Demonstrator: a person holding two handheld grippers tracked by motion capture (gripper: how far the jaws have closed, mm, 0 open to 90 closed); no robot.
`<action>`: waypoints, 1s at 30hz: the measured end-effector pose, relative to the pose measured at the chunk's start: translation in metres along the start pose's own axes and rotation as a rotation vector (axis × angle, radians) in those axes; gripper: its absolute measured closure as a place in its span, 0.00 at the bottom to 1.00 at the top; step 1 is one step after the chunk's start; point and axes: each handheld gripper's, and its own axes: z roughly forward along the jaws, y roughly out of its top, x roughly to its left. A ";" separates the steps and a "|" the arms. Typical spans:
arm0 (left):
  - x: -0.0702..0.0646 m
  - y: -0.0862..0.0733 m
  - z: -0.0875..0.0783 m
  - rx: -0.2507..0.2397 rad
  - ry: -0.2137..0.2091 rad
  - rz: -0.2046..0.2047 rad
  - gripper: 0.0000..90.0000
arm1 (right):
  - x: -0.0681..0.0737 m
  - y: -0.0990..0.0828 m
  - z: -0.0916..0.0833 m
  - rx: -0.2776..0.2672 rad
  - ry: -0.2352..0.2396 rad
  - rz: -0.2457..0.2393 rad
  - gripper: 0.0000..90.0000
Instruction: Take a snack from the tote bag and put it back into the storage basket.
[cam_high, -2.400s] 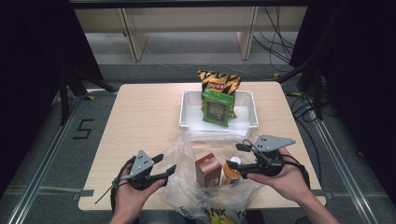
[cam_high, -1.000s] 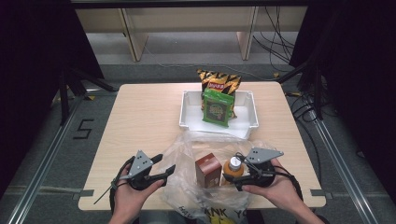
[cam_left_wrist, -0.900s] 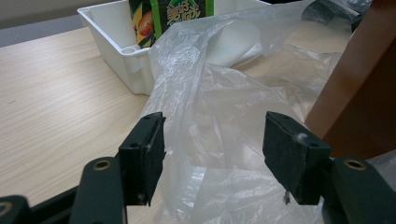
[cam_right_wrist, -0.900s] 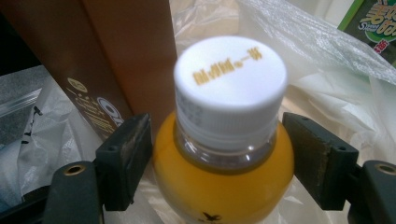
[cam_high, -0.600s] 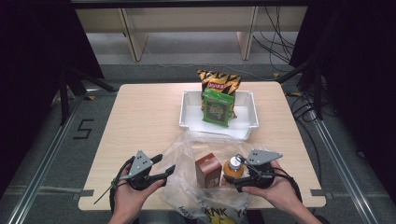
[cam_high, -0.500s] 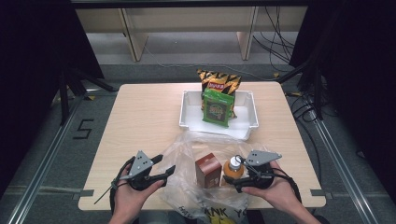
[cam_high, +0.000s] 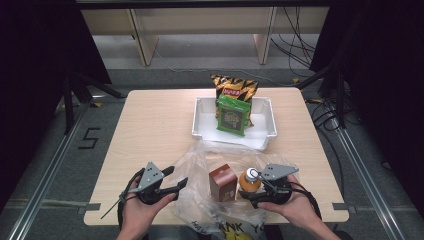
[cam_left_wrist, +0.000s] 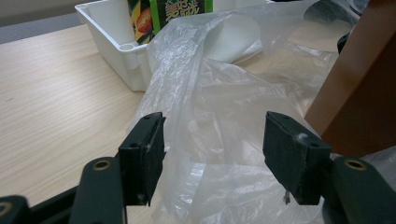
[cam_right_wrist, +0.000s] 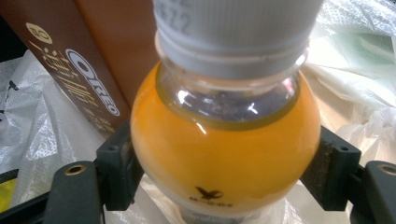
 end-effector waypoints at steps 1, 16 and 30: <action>0.000 0.000 0.000 0.003 0.001 -0.002 0.43 | 0.000 0.000 0.000 0.002 0.010 -0.002 0.30; 0.000 -0.002 0.001 0.009 0.004 -0.004 0.43 | -0.001 -0.003 0.001 0.001 0.014 -0.011 0.36; 0.001 -0.003 0.001 0.016 0.003 0.010 0.43 | 0.000 0.000 -0.004 0.006 0.022 -0.019 0.37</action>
